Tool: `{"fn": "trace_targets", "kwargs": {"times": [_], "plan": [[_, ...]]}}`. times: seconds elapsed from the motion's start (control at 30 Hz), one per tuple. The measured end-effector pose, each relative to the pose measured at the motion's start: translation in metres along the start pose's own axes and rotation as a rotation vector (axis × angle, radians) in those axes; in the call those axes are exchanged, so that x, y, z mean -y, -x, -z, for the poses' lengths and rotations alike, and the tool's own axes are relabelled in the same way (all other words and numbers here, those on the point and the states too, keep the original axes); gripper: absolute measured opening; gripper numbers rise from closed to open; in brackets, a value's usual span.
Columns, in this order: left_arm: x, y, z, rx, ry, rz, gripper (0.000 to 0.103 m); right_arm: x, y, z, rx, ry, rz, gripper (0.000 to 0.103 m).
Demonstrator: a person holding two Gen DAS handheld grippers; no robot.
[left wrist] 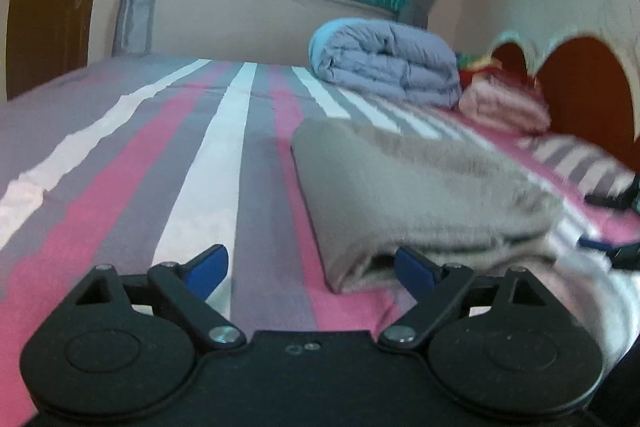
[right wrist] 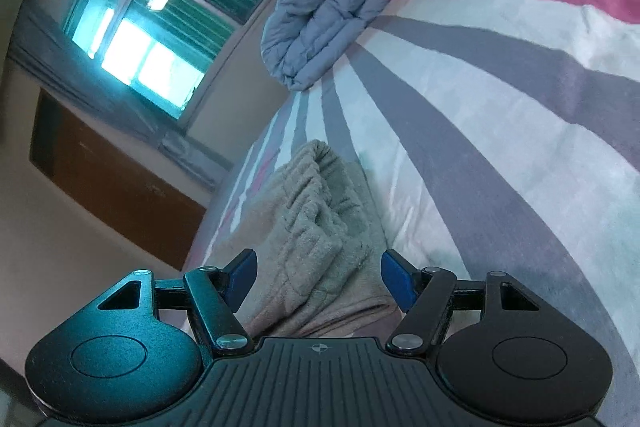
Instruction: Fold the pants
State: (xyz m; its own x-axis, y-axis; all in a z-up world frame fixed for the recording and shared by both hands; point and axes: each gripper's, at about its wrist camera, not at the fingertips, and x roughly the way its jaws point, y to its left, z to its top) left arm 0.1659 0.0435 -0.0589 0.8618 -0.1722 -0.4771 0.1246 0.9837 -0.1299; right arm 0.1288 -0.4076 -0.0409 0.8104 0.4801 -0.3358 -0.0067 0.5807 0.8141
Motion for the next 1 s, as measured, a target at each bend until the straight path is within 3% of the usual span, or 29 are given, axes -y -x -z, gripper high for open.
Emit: {"fn": "trace_targets", "kwargs": {"times": [0.17,0.4,0.5,0.57,0.77,0.83,0.87,1.0], "plan": [[0.013,-0.019,0.004,-0.046,-0.053,-0.064,0.083,-0.005,0.005,0.008,0.02,0.016,0.028,0.068],[-0.002,-0.032,0.006,-0.024,0.023,-0.111,0.085,-0.005,-0.008,0.011,-0.011,0.044,0.044,0.068],[-0.008,-0.027,0.007,-0.014,0.048,-0.159,0.08,-0.003,-0.011,0.011,-0.017,0.044,0.05,0.068],[-0.026,-0.022,0.008,-0.028,0.148,-0.128,0.078,-0.002,-0.013,0.011,-0.021,0.046,0.055,0.068],[-0.028,-0.007,0.007,-0.046,0.114,-0.098,0.078,0.0,-0.014,0.009,-0.019,0.04,0.06,0.068],[-0.035,0.007,0.005,-0.03,0.139,-0.066,0.083,0.002,-0.014,0.009,-0.018,0.03,0.058,0.068],[-0.038,0.011,0.003,-0.008,0.151,-0.058,0.092,0.002,-0.014,0.008,-0.022,0.03,0.05,0.068],[-0.063,-0.001,-0.008,-0.035,0.236,-0.042,0.09,0.0,-0.016,-0.001,-0.03,0.052,0.011,0.068]]}}
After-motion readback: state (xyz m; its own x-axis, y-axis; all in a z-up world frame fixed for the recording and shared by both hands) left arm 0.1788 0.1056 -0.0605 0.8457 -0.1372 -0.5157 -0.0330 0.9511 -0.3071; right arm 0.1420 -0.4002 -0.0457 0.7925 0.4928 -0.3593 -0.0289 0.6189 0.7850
